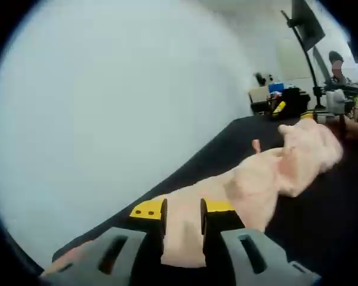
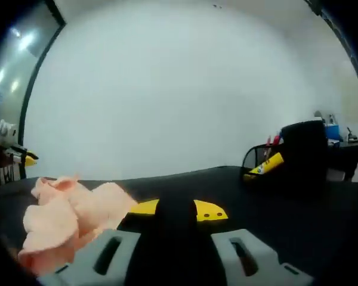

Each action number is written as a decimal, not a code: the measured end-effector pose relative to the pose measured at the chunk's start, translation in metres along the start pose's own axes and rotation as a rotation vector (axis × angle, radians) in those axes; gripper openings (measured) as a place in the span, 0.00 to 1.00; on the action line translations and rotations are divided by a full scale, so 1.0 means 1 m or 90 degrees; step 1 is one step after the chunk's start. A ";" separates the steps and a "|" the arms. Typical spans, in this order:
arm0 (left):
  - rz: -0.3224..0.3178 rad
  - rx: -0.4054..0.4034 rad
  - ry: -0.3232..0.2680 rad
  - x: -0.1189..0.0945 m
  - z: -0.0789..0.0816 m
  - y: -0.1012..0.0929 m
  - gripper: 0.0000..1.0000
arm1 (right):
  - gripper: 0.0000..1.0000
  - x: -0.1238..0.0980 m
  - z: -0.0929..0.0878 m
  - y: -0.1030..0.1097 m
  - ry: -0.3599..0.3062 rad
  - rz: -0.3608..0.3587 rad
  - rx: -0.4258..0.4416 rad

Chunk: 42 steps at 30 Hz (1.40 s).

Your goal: Fold the towel on the table until its edges align and the towel forms a compact rectangular stack.

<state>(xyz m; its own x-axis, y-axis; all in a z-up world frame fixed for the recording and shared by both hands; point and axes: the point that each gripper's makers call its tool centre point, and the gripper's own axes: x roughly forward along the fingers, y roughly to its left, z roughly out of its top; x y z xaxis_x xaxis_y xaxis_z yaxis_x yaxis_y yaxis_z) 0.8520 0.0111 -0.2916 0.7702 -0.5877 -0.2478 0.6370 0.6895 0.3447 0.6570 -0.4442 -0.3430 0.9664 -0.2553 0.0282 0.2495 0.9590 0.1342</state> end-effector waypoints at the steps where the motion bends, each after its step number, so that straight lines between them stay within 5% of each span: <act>1: 0.005 -0.008 0.011 0.021 -0.006 0.012 0.21 | 0.19 0.001 0.002 -0.003 -0.007 -0.004 0.023; 4: -0.017 -0.019 0.041 0.050 -0.032 0.013 0.21 | 0.18 0.001 0.007 0.006 -0.018 0.022 0.030; 8: -0.036 -0.030 0.136 0.074 -0.078 0.017 0.21 | 0.18 0.005 -0.001 0.019 0.003 0.045 -0.024; 10: -0.079 -0.091 0.120 0.081 -0.082 0.007 0.24 | 0.18 0.004 -0.002 0.017 0.007 0.044 -0.024; 12: -0.071 -0.094 0.101 0.086 -0.086 0.021 0.30 | 0.18 0.005 -0.004 0.015 0.015 0.042 -0.016; 15: -0.059 -0.101 0.120 0.082 -0.095 0.009 0.26 | 0.18 0.007 -0.005 0.017 0.017 0.049 -0.018; 16: -0.058 -0.102 0.113 0.079 -0.091 0.008 0.18 | 0.18 0.007 -0.005 0.019 0.018 0.052 -0.018; 17: -0.025 -0.104 0.119 0.075 -0.089 0.014 0.00 | 0.18 0.008 -0.007 0.021 0.023 0.057 -0.018; 20: -0.048 -0.156 0.114 0.068 -0.078 0.012 0.00 | 0.18 0.008 -0.008 0.020 0.028 0.054 -0.029; 23: -0.044 -0.073 0.128 0.060 -0.076 0.018 0.00 | 0.18 0.009 -0.007 0.019 0.022 0.056 -0.016; 26: -0.081 -0.087 0.135 0.040 -0.069 0.009 0.00 | 0.18 0.010 -0.008 0.020 0.026 0.060 -0.017; 27: -0.120 -0.070 0.144 0.039 -0.067 0.000 0.00 | 0.18 0.009 -0.009 0.021 0.028 0.062 -0.018; 28: -0.118 -0.043 0.153 0.039 -0.067 0.001 0.00 | 0.18 0.008 -0.009 0.021 0.028 0.062 -0.019; 30: -0.074 0.111 0.175 0.051 -0.065 0.017 0.06 | 0.18 0.009 -0.009 0.021 0.027 0.065 -0.013; 31: -0.067 0.102 0.206 0.059 -0.069 0.017 0.16 | 0.18 0.009 -0.009 0.021 0.027 0.065 -0.011; 33: -0.106 0.049 0.203 0.082 -0.072 0.009 0.26 | 0.18 0.009 -0.010 0.022 0.031 0.064 -0.011; 34: -0.097 0.038 0.241 0.088 -0.082 0.013 0.28 | 0.18 0.010 -0.010 0.023 0.031 0.063 -0.018; 37: -0.105 -0.017 0.230 0.088 -0.086 -0.002 0.28 | 0.18 0.010 -0.010 0.028 0.032 0.065 -0.050; 40: -0.106 -0.060 0.234 0.092 -0.091 0.002 0.29 | 0.18 0.011 -0.010 0.023 0.034 0.062 -0.036; 42: -0.120 -0.065 0.235 0.078 -0.090 -0.009 0.19 | 0.18 0.010 -0.011 0.023 0.035 0.059 -0.028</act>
<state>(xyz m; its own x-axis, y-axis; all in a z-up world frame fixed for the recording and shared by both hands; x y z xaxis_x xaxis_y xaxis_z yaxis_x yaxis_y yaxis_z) 0.9092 -0.0035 -0.3955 0.5872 -0.5293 -0.6124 0.7535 0.6338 0.1747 0.6732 -0.4234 -0.3504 0.9871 -0.1595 -0.0160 0.1603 0.9829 0.0905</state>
